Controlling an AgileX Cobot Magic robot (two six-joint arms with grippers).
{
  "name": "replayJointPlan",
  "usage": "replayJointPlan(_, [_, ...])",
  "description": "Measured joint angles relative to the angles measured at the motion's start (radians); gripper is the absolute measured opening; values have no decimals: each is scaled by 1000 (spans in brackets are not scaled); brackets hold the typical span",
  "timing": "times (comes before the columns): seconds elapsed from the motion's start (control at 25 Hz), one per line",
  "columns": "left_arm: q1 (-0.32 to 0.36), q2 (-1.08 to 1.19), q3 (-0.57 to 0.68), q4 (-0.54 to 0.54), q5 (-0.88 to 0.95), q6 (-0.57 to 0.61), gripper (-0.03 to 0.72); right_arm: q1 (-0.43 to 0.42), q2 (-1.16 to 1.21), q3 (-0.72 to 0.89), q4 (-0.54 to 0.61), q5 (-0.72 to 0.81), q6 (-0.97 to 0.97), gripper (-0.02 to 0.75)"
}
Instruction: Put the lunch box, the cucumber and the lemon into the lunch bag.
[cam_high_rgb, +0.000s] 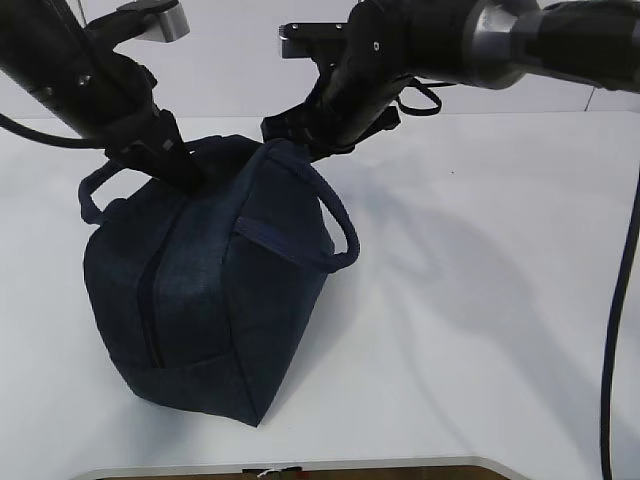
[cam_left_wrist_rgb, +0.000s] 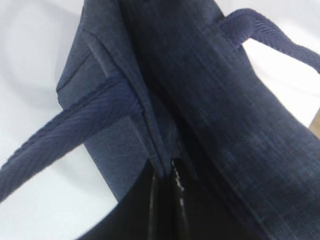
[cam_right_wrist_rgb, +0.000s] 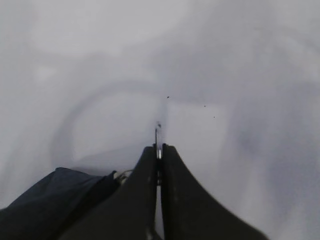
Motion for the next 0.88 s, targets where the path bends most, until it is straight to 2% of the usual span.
replayJointPlan(0.24, [0,0,0,0,15,0,-14,-12,0,-46,65,83,-48,5])
replayJointPlan(0.6, [0,0,0,0,19,0,-14,-29,26,-65,119,120,-101,5])
replayJointPlan(0.88, [0,0,0,-49,24,-5,-10,-38,26,-79,159,159,-137,5])
